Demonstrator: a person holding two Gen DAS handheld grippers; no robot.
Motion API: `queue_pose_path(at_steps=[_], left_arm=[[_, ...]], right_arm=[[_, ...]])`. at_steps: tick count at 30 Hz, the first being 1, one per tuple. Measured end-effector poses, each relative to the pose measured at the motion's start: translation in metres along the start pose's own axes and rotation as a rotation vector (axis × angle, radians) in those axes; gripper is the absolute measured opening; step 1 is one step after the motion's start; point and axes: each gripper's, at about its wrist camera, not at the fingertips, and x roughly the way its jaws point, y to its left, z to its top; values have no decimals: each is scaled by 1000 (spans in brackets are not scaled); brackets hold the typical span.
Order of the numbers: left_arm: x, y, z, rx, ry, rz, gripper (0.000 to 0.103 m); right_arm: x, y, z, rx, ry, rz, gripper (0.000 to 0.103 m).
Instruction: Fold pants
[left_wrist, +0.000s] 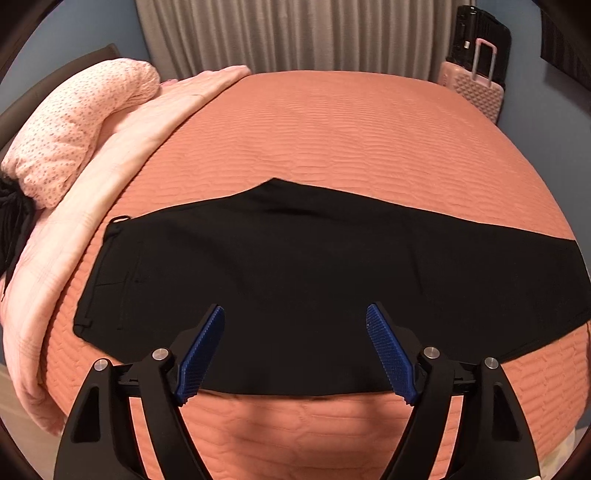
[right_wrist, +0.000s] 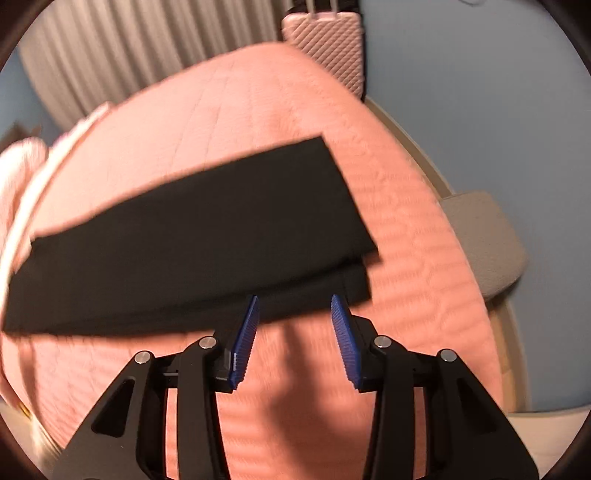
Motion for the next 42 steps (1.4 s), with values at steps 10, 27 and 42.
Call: queue_pose_path(at_steps=[10, 27, 42], left_arm=[[3, -22, -18, 142, 22, 102, 77], [47, 244, -72, -493, 122, 339, 77], [68, 307, -47, -601, -4, 166, 23]], right_arm=[[-2, -23, 12, 87, 26, 60, 16], [-56, 98, -35, -159, 17, -5, 20], [-71, 256, -55, -373, -1, 110, 20]])
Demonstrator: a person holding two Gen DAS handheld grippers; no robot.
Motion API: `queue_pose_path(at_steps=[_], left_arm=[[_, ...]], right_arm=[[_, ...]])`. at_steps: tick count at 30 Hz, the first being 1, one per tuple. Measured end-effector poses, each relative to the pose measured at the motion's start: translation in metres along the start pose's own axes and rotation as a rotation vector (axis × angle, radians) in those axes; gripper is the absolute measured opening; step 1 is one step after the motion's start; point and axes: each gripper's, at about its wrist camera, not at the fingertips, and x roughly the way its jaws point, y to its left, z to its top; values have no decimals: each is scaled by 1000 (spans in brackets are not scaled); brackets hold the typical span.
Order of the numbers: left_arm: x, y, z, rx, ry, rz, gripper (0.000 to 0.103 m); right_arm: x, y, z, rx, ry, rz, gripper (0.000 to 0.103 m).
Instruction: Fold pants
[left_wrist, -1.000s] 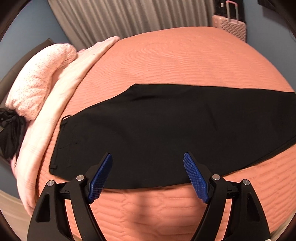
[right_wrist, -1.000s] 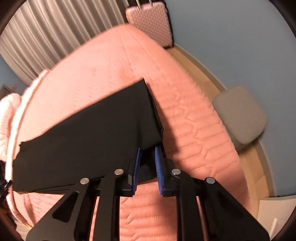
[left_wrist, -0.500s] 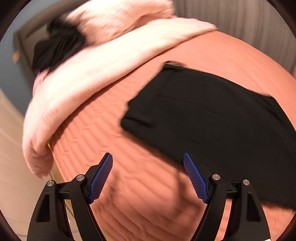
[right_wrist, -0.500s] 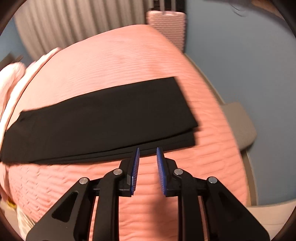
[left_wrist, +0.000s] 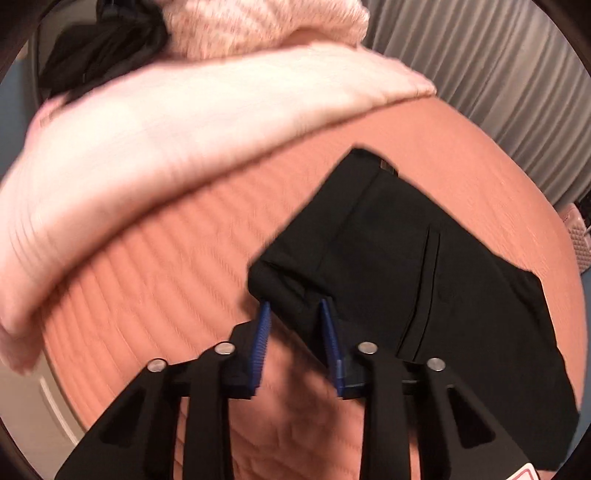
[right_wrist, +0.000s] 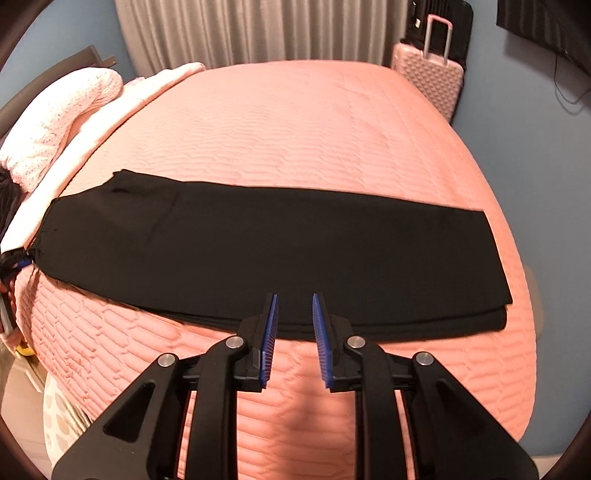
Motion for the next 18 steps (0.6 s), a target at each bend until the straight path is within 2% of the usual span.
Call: queue_pose_path(at_steps=[2, 3, 4, 5, 6, 7, 9, 10, 11, 12, 14, 18], left_arm=[[-2, -1, 12, 36, -53, 115, 21], [2, 0, 14, 68, -57, 179, 21], [15, 6, 19, 93, 3, 214, 22], [21, 13, 19, 78, 54, 231, 22], [12, 19, 18, 56, 40, 230, 22], [-5, 20, 15, 56, -8, 213, 23], [-35, 9, 8, 101, -77, 207, 40], [-51, -6, 1, 153, -108, 200, 51], [-65, -26, -8, 213, -136, 176, 58], [-77, -49, -19, 271, -161, 154, 60], [-96, -92, -38, 372, -193, 105, 71], [-137, -191, -99, 554, -251, -9, 72]], right_arm=[[2, 3, 1, -15, 8, -11, 20], [3, 1, -1, -17, 11, -13, 23], [4, -2, -3, -5, 14, -18, 30], [2, -10, -5, 28, 10, -27, 44], [1, -16, -7, 53, 3, -29, 49], [-5, -28, -12, 97, -11, -31, 49], [-8, -43, -19, 131, -18, -71, 53], [-8, -56, -25, 153, -12, -112, 56], [-7, -69, -31, 185, -6, -131, 62], [-6, -84, -38, 235, -3, -130, 62], [-4, -110, -50, 324, -6, -104, 63], [6, -157, -70, 492, -31, -62, 72]])
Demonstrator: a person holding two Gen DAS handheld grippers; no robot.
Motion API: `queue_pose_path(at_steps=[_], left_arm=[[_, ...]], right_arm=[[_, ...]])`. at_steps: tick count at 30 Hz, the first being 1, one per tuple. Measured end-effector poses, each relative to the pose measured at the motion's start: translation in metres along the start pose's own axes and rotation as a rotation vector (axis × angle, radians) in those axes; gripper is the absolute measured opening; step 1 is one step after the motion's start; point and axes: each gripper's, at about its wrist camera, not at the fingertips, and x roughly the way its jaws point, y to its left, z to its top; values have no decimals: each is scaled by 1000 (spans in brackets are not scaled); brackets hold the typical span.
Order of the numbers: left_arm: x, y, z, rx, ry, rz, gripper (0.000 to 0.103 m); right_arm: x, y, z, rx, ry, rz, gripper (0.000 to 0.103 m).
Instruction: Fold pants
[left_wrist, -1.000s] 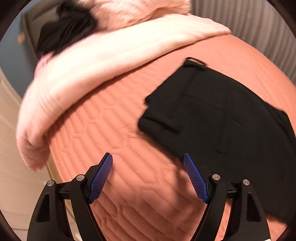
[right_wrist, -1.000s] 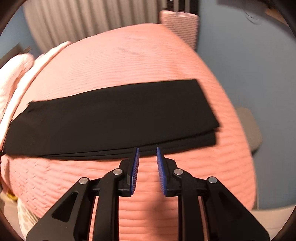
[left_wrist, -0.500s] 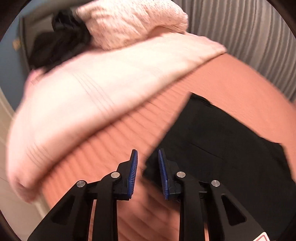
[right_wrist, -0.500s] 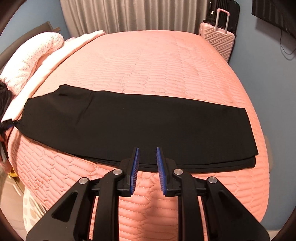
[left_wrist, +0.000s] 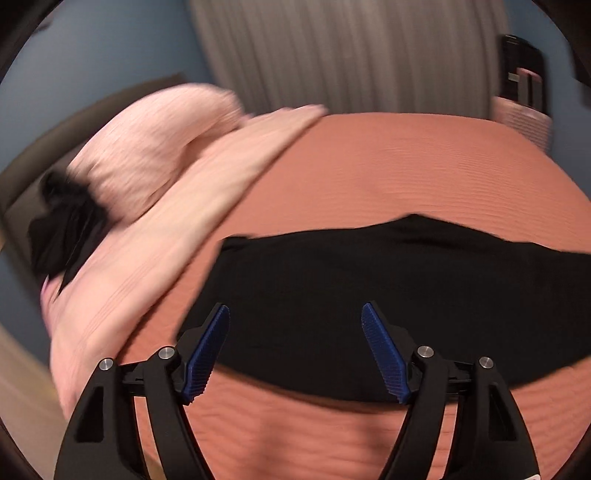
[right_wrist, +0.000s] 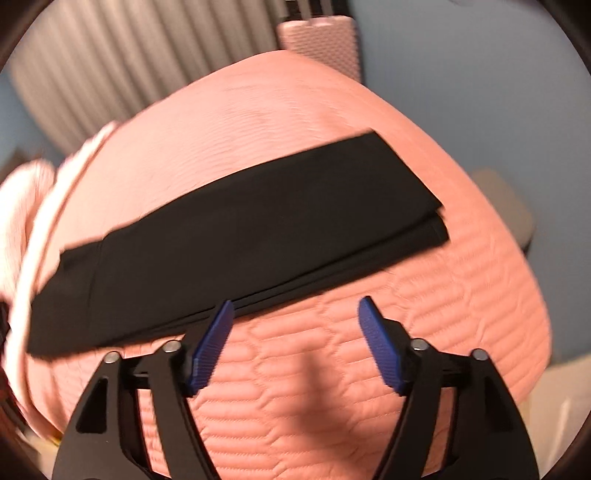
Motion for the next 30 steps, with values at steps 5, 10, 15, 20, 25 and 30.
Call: queue_pose_path(at_steps=[5, 10, 15, 20, 25, 30], left_arm=[[-46, -108, 8, 78, -18, -187, 73], [-66, -162, 14, 145, -26, -245, 79], [-66, -181, 20, 163, -15, -243, 79], [-66, -190, 21, 184, -7, -220, 80], [-65, -186, 18, 193, 0, -178, 80], [-58, -161, 13, 170, 21, -131, 81]], right_arm=[[22, -43, 11, 116, -26, 7, 72], [44, -65, 22, 198, -30, 58, 72], [67, -69, 29, 221, -34, 58, 75], [79, -68, 42, 241, -79, 70, 79], [96, -72, 61, 254, -104, 34, 46], [89, -65, 72, 209, -107, 20, 6]])
